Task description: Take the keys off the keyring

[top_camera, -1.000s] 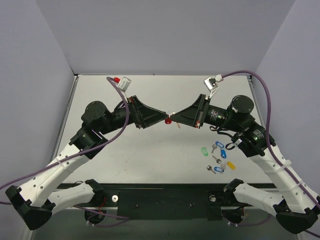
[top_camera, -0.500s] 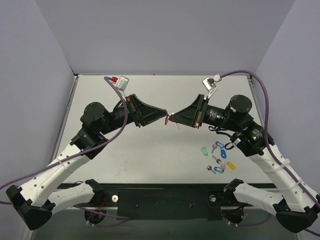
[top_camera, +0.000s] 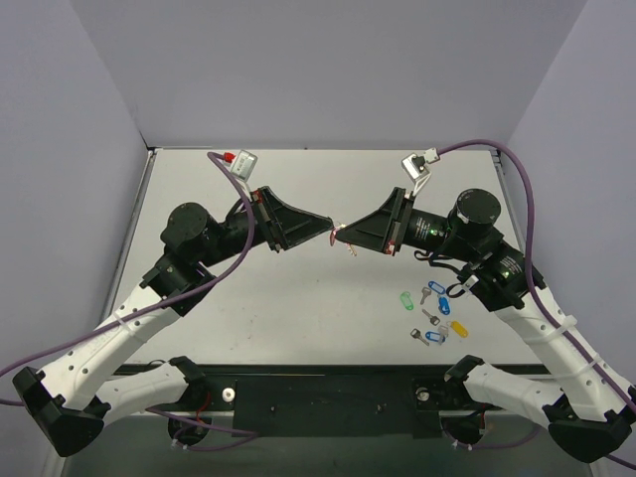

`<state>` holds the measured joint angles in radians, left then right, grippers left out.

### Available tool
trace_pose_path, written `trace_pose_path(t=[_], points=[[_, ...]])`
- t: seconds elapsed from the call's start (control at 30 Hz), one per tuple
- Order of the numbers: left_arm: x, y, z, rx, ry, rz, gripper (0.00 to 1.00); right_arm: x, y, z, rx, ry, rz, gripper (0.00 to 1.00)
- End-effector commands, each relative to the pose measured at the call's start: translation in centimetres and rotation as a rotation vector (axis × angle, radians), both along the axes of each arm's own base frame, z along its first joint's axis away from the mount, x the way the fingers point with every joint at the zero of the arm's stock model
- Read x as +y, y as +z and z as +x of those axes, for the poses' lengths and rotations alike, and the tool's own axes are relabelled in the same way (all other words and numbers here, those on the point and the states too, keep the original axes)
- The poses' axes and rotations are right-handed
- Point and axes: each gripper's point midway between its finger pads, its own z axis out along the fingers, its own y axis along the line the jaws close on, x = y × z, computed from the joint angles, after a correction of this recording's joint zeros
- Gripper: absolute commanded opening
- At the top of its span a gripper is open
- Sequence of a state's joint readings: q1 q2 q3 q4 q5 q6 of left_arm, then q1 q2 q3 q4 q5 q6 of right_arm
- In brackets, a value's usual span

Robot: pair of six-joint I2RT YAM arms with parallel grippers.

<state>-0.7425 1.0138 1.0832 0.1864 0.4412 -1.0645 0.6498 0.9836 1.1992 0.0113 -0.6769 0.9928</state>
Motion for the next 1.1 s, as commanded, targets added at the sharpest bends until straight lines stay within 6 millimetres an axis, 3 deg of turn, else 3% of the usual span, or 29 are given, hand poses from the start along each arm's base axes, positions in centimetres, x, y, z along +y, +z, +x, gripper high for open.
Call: trace_pose_path(t=[0.0, 0.27, 1.03, 1.07], points=[[0.3, 1.6, -0.5, -0.053, -0.011, -0.05, 0.24, -0.1, 2.8, -0.4, -0.087, 0.001, 0.054, 0.0], [0.2, 1.3, -0.4, -0.051, -0.008, -0.027, 0.0, 0.0, 2.6, -0.5, -0.085, 0.006, 0.051, 0.0], [0.8, 0.6, -1.3, -0.133, 0.014, 0.11, 0.0, -0.2, 2.7, -0.2, -0.08, -0.01, 0.03, 0.0], [0.7, -0.3, -1.5, -0.11, 0.006, 0.141, 0.0, -0.1, 2.7, -0.2, -0.077, -0.01, 0.029, 0.0]])
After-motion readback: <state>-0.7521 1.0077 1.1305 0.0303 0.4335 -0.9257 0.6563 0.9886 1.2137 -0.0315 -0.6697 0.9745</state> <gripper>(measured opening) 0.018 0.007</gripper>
